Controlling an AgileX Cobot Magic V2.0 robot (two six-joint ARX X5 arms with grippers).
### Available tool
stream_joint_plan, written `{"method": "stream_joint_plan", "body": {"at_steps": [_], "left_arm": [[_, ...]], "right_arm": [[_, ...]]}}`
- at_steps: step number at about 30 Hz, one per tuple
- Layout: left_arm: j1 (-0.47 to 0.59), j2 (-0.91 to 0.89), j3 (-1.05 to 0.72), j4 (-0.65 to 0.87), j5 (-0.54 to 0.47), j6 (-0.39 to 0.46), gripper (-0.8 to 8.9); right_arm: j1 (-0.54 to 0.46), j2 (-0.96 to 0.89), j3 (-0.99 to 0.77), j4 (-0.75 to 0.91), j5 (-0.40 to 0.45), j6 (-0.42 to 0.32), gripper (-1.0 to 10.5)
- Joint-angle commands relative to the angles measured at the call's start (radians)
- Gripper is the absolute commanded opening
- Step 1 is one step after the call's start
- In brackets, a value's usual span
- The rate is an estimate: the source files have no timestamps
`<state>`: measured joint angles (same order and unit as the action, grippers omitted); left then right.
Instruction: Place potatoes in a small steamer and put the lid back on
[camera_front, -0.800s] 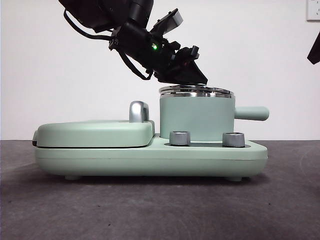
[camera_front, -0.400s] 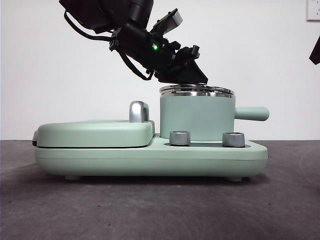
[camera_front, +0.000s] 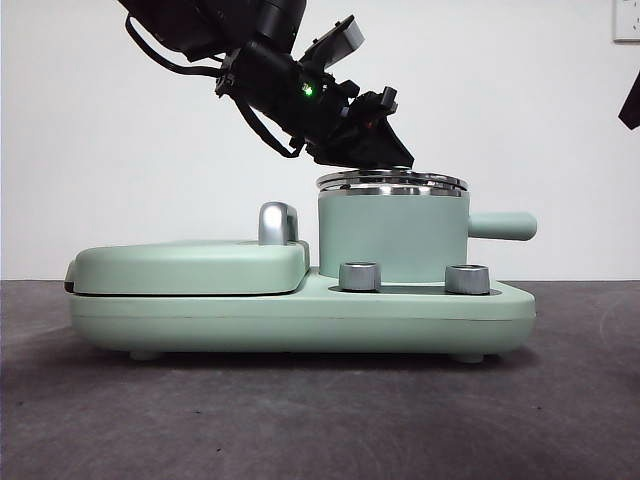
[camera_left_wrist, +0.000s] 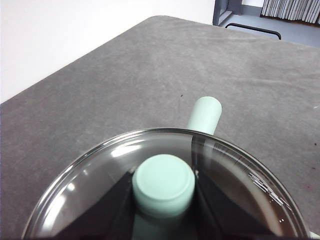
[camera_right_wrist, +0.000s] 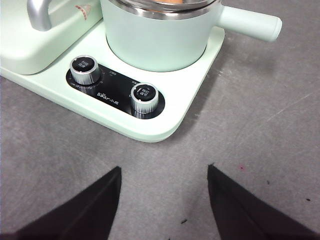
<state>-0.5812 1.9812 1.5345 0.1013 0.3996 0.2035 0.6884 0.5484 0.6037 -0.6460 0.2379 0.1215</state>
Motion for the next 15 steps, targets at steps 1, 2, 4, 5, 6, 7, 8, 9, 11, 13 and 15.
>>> {"method": "stream_joint_plan", "body": {"at_steps": [1, 2, 4, 5, 6, 7, 8, 9, 11, 13, 15], "left_arm": [[-0.007, -0.021, 0.023, 0.016, 0.006, 0.013, 0.15], [-0.008, -0.023, 0.021, 0.017, 0.006, 0.013, 0.15], [-0.008, -0.031, 0.014, 0.027, 0.006, 0.016, 0.15], [-0.008, -0.034, 0.014, 0.027, 0.006, 0.016, 0.15], [-0.008, -0.037, 0.014, 0.027, 0.006, 0.016, 0.15], [-0.008, -0.038, 0.014, 0.029, 0.006, 0.016, 0.15], [-0.008, -0.038, 0.014, 0.034, 0.006, 0.016, 0.15], [-0.007, -0.038, 0.014, 0.04, 0.006, 0.017, 0.15], [-0.005, -0.038, 0.014, 0.056, 0.006, 0.017, 0.15], [-0.005, -0.038, 0.014, 0.078, 0.007, 0.016, 0.15], [-0.005, -0.038, 0.014, 0.098, 0.007, 0.016, 0.15]], "right_arm": [[0.01, 0.005, 0.003, 0.009, 0.003, 0.013, 2.7], [0.01, 0.005, 0.003, 0.009, 0.003, 0.013, 2.7], [0.01, 0.005, 0.003, 0.008, 0.003, 0.013, 2.7], [0.01, 0.005, 0.003, 0.008, 0.003, 0.013, 2.7], [0.01, 0.005, 0.003, 0.008, 0.003, 0.013, 2.7], [0.01, 0.005, 0.003, 0.009, 0.003, 0.013, 2.7], [0.01, 0.005, 0.003, 0.009, 0.003, 0.013, 2.7], [0.01, 0.005, 0.003, 0.009, 0.003, 0.013, 2.7], [0.01, 0.005, 0.003, 0.008, 0.003, 0.013, 2.7], [0.01, 0.005, 0.003, 0.007, 0.003, 0.013, 2.7], [0.01, 0.005, 0.003, 0.003, 0.003, 0.013, 2.7]]}}
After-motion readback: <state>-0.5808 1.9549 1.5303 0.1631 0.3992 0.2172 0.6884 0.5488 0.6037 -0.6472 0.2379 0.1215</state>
